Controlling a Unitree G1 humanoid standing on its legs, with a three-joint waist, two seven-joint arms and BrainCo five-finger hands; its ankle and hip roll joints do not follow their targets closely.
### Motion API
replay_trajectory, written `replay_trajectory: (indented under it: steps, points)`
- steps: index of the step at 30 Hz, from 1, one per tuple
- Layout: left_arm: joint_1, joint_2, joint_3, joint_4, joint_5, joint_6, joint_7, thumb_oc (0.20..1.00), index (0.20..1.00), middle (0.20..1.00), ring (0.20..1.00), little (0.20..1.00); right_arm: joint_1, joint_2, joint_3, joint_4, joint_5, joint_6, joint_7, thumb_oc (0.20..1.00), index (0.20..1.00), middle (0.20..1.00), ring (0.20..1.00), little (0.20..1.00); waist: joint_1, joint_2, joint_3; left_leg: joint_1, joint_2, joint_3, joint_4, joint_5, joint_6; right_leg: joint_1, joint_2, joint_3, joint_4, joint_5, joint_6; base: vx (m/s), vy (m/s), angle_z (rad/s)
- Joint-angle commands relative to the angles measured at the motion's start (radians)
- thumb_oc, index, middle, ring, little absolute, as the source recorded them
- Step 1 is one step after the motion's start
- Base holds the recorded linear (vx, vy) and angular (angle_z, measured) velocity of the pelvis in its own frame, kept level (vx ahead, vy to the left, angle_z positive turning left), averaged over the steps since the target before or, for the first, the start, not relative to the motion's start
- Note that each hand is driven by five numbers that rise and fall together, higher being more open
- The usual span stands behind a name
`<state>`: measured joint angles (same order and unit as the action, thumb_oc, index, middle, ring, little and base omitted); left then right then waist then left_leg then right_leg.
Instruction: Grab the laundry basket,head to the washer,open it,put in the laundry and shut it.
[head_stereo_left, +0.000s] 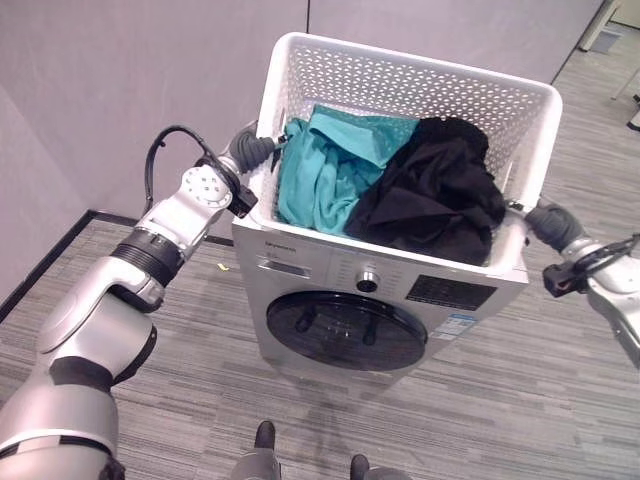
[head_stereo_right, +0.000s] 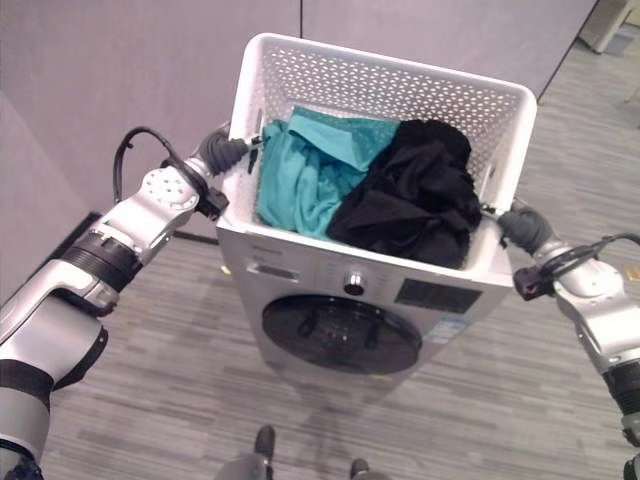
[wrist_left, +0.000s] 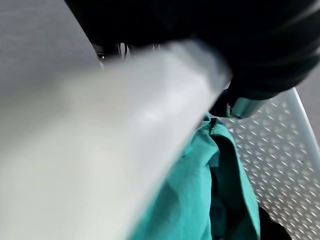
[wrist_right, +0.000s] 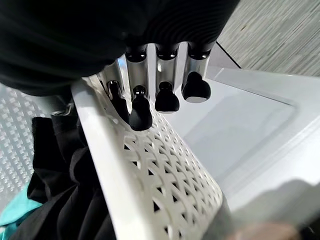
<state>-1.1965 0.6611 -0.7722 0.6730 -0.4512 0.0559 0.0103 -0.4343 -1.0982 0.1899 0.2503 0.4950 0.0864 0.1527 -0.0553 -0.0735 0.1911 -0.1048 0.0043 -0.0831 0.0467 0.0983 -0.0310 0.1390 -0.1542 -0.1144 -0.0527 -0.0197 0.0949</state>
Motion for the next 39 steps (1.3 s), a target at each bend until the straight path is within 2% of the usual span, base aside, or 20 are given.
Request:
replay_trajectory:
  steps: [1, 4, 5, 12, 13, 14, 15, 16, 17, 21, 28, 35, 37, 38, 39]
  points:
    - [-0.124, 0.025, 0.021, 0.141, 0.031, -0.063, 0.020, 0.200, 0.200, 0.200, 0.200, 0.200, -0.070, -0.094, 0.063, 0.208, -0.034, 0.024, -0.025, 0.200, 0.200, 0.200, 0.200, 0.200, 0.064, 0.040, -0.040, 0.140, 0.128, 0.017, -0.044, -0.100, -0.033, -0.059, 0.065, -0.001, 0.015, 0.023, -0.002, 0.04, 0.018, -0.29]
    - [-0.153, -0.009, -0.002, 0.203, 0.036, -0.061, 0.017, 0.200, 0.200, 0.200, 0.200, 0.200, -0.194, -0.092, 0.140, 0.329, -0.044, 0.032, -0.034, 0.200, 0.200, 0.200, 0.200, 0.200, 0.059, 0.043, -0.042, 0.154, 0.133, 0.030, -0.070, -0.095, -0.032, -0.061, 0.068, 0.001, 0.002, 0.028, 0.003, 0.06, -0.005, -0.15]
    - [-0.176, -0.041, -0.019, 0.249, 0.034, -0.060, 0.021, 0.200, 0.200, 0.200, 0.200, 0.200, -0.298, -0.079, 0.212, 0.410, -0.046, 0.034, -0.041, 0.200, 0.200, 0.200, 0.200, 0.200, 0.054, 0.045, -0.044, 0.157, 0.138, 0.032, -0.081, -0.092, -0.033, -0.067, 0.073, 0.006, -0.002, 0.027, 0.003, 0.05, -0.036, -0.07]
    - [-0.275, -0.108, -0.057, 0.405, -0.005, -0.060, 0.041, 0.200, 0.200, 0.200, 0.200, 0.200, -0.653, 0.006, 0.459, 0.708, -0.062, 0.054, -0.052, 0.200, 0.200, 0.200, 0.200, 0.200, 0.044, 0.043, -0.039, 0.146, 0.149, 0.036, -0.095, -0.072, -0.044, -0.081, 0.090, 0.005, -0.007, 0.022, -0.002, 0.04, -0.037, -0.06]
    - [-0.294, -0.117, -0.070, 0.428, -0.002, -0.060, 0.040, 0.200, 0.200, 0.200, 0.200, 0.200, -0.708, 0.015, 0.499, 0.754, -0.074, 0.060, -0.048, 0.263, 0.263, 0.263, 0.263, 0.263, 0.041, 0.044, -0.038, 0.143, 0.150, 0.036, -0.102, -0.066, -0.046, -0.085, 0.090, 0.001, -0.006, 0.023, -0.002, 0.00, 0.000, 0.00]
    - [-0.312, -0.125, -0.079, 0.452, 0.004, -0.060, 0.042, 0.633, 0.633, 0.633, 0.633, 0.633, -0.753, 0.024, 0.529, 0.804, -0.086, 0.064, -0.043, 0.300, 0.300, 0.300, 0.300, 0.300, 0.038, 0.045, -0.037, 0.141, 0.150, 0.036, -0.107, -0.062, -0.047, -0.087, 0.091, -0.002, -0.007, 0.023, -0.002, 0.00, -0.005, 0.11]
    - [-0.342, -0.149, -0.092, 0.500, 0.012, -0.057, 0.046, 1.000, 1.000, 1.000, 1.000, 1.000, -0.836, 0.046, 0.582, 0.899, -0.119, 0.071, -0.043, 0.404, 0.404, 0.404, 0.404, 0.404, 0.032, 0.046, -0.038, 0.135, 0.150, 0.037, -0.116, -0.055, -0.049, -0.093, 0.091, -0.008, -0.008, 0.023, -0.001, 0.00, -0.003, 0.31]
    - [-0.343, -0.148, -0.089, 0.501, 0.012, -0.058, 0.046, 1.000, 1.000, 1.000, 1.000, 1.000, -0.844, 0.048, 0.590, 0.903, -0.118, 0.070, -0.041, 0.460, 0.460, 0.460, 0.460, 0.460, 0.030, 0.048, -0.037, 0.135, 0.150, 0.036, -0.116, -0.054, -0.049, -0.093, 0.091, -0.009, -0.007, 0.023, -0.001, 0.01, 0.029, 0.30]
    - [-0.389, -0.169, -0.098, 0.558, 0.026, -0.054, 0.057, 1.000, 1.000, 1.000, 1.000, 1.000, -0.911, 0.119, 0.623, 1.015, -0.128, 0.076, -0.037, 1.000, 1.000, 1.000, 1.000, 1.000, 0.023, 0.056, -0.043, 0.132, 0.144, 0.038, -0.127, -0.055, -0.047, -0.098, 0.090, -0.010, -0.013, 0.026, 0.004, 0.02, 0.029, 0.25]
    - [-0.404, -0.156, -0.102, 0.591, 0.040, -0.044, 0.044, 1.000, 1.000, 1.000, 1.000, 1.000, -0.916, 0.166, 0.651, 1.057, -0.155, 0.091, 0.003, 1.000, 1.000, 1.000, 1.000, 1.000, 0.025, 0.060, -0.051, 0.148, 0.140, 0.046, -0.130, -0.064, -0.042, -0.091, 0.088, -0.006, -0.012, 0.026, 0.006, 0.03, 0.041, -0.02]
    - [-0.399, -0.152, -0.087, 0.606, 0.059, -0.043, 0.044, 1.000, 1.000, 1.000, 1.000, 1.000, -0.935, 0.150, 0.658, 1.052, -0.149, 0.094, 0.022, 1.000, 1.000, 1.000, 1.000, 1.000, 0.020, 0.059, -0.072, 0.176, 0.136, 0.055, -0.134, -0.083, -0.040, -0.073, 0.080, -0.005, -0.009, 0.023, 0.013, 0.02, 0.031, 0.00]
    - [-0.344, -0.081, -0.019, 0.500, 0.010, -0.086, 0.090, 1.000, 1.000, 1.000, 1.000, 1.000, -0.938, 0.074, 0.564, 0.934, 0.032, 0.037, -0.048, 1.000, 1.000, 1.000, 1.000, 1.000, 0.028, 0.059, -0.093, 0.209, 0.133, 0.071, -0.134, -0.106, -0.035, -0.055, 0.072, 0.002, -0.009, 0.021, 0.019, 0.02, 0.019, -0.08]
    - [-0.301, -0.029, 0.036, 0.406, -0.027, -0.111, 0.112, 1.000, 1.000, 1.000, 1.000, 1.000, -0.915, 0.012, 0.504, 0.877, 0.104, 0.004, -0.066, 1.000, 1.000, 1.000, 1.000, 1.000, 0.035, 0.057, -0.101, 0.209, 0.128, 0.071, -0.134, -0.105, -0.032, -0.058, 0.067, 0.000, -0.004, 0.024, 0.021, -0.02, 0.018, -0.09]
    - [-0.300, -0.029, 0.035, 0.404, -0.027, -0.111, 0.113, 1.000, 1.000, 1.000, 1.000, 1.000, -0.913, 0.011, 0.502, 0.875, 0.104, 0.004, -0.067, 1.000, 1.000, 1.000, 1.000, 1.000, 0.035, 0.057, -0.102, 0.209, 0.128, 0.071, -0.134, -0.105, -0.032, -0.058, 0.067, 0.000, -0.004, 0.024, 0.021, 0.00, 0.000, 0.00]
    - [-0.256, 0.010, 0.084, 0.342, -0.054, -0.125, 0.129, 1.000, 1.000, 1.000, 1.000, 1.000, -0.872, -0.027, 0.444, 0.837, 0.147, -0.018, -0.082, 1.000, 1.000, 1.000, 1.000, 1.000, 0.039, 0.058, -0.104, 0.214, 0.128, 0.071, -0.134, -0.109, -0.031, -0.056, 0.064, 0.000, -0.004, 0.024, 0.021, 0.00, 0.000, 0.00]
